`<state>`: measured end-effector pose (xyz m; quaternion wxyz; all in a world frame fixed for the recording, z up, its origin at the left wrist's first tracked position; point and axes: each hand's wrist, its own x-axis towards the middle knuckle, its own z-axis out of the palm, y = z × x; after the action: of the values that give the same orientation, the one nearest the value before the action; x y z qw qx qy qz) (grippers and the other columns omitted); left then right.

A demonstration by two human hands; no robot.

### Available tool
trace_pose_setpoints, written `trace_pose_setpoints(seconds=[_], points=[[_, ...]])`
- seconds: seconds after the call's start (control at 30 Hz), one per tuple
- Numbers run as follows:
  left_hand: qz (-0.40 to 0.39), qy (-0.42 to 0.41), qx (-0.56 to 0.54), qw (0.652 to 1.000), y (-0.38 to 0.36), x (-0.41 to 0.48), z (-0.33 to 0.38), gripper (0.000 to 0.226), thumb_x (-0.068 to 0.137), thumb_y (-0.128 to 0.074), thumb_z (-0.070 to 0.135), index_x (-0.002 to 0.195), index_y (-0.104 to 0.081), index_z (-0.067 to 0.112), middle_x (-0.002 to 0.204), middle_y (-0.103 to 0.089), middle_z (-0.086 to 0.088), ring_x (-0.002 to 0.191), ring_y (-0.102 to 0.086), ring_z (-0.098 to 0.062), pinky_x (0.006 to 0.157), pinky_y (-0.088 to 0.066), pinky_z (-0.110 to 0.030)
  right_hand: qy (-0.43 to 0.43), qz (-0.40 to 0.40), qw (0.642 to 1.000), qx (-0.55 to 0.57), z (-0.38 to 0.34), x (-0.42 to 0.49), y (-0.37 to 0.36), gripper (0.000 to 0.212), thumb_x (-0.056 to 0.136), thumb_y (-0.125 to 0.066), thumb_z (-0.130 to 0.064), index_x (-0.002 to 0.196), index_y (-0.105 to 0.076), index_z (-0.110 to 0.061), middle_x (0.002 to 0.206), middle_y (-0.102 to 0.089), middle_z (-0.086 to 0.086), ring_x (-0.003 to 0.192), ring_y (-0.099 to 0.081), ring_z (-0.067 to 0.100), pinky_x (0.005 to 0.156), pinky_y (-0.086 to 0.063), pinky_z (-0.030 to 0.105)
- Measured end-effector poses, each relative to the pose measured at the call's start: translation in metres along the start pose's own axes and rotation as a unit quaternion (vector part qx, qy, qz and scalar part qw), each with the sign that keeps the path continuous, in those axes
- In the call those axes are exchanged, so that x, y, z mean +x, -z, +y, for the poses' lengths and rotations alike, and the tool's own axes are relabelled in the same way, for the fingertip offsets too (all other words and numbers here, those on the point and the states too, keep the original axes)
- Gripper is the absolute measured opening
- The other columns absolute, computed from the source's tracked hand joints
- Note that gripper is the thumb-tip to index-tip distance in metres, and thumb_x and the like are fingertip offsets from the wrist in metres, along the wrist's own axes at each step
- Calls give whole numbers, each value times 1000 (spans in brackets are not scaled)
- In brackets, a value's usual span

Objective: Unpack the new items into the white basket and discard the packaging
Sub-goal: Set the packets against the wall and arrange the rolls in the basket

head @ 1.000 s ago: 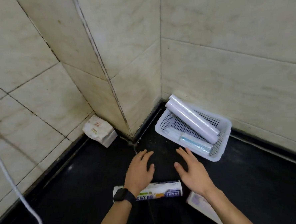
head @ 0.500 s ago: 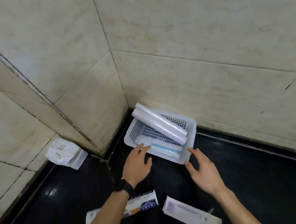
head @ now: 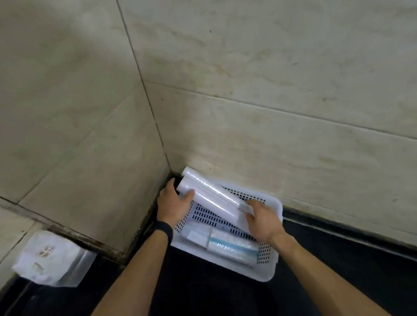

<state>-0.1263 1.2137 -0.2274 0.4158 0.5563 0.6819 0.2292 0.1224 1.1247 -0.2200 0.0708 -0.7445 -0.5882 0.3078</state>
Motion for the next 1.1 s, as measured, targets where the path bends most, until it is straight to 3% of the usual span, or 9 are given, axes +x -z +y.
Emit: trace_pose_setpoints(seconds=[0.13, 0.27, 0.47, 0.57, 0.67, 0.83, 0.97, 1.1], points=[[-20, 38, -73, 996, 1, 16, 10, 76, 88, -65, 46, 150, -34, 16, 146, -48, -6, 131, -48, -25, 108, -41, -42, 9, -31, 996, -81, -1, 33, -5, 38, 102, -45, -21, 139, -44, -13, 136, -57, 13, 115, -59, 30, 95, -50, 39], [-23, 57, -124, 990, -4, 30, 4, 66, 91, -67, 29, 148, -37, 17, 143, -51, -7, 126, -51, -24, 105, -44, -42, 36, -22, 988, -151, 2, 51, -7, 36, 101, -47, -31, 133, -50, -13, 133, -54, 9, 113, -58, 28, 87, -48, 36], [-17, 47, -110, 993, -7, 33, 5, 63, 92, -65, 25, 148, -39, 14, 147, -48, -6, 132, -48, -24, 110, -39, -43, 30, -56, 979, -193, 14, 66, -18, 39, 101, -41, -30, 132, -53, -9, 133, -52, 14, 119, -49, 29, 100, -45, 35], [-28, 41, -83, 995, -7, 32, 7, 60, 95, -61, 27, 149, -38, 14, 150, -44, -7, 135, -44, -26, 112, -37, -44, 21, -28, 983, -179, 5, 57, -18, 40, 100, -48, -28, 134, -48, -7, 137, -47, 18, 114, -56, 34, 93, -48, 39], [-39, 30, -71, 996, -7, 30, 8, 57, 96, -58, 26, 148, -39, 14, 150, -44, -5, 136, -43, -26, 113, -36, -43, 22, -47, 981, -185, 6, 56, -22, 42, 102, -47, -26, 138, -40, -5, 131, -55, 19, 106, -62, 33, 85, -49, 39], [-59, 51, -112, 991, -1, 35, 9, 46, 93, -58, 25, 137, -55, 13, 135, -57, -1, 119, -55, -22, 105, -45, -45, 39, -37, 988, -143, 3, 47, -12, 45, 99, -51, -23, 136, -38, -1, 131, -53, 21, 112, -57, 33, 90, -45, 37], [-57, 67, -216, 972, 8, 45, 11, 41, 96, -56, 7, 137, -52, 6, 129, -58, -11, 116, -57, -26, 98, -49, -39, 83, 84, 992, -33, 6, 19, 10, 28, 96, -53, -10, 123, -49, -2, 116, -58, 15, 97, -56, 28, 75, -36, 29], [-58, 61, -255, 963, 8, 59, 21, 47, 95, -60, 9, 140, -50, 12, 132, -58, -8, 118, -58, -24, 98, -50, -38, 127, 127, 983, 30, 13, -11, 21, 28, 101, -51, -17, 128, -48, -9, 116, -52, 2, 94, -53, 20, 78, -41, 28]])
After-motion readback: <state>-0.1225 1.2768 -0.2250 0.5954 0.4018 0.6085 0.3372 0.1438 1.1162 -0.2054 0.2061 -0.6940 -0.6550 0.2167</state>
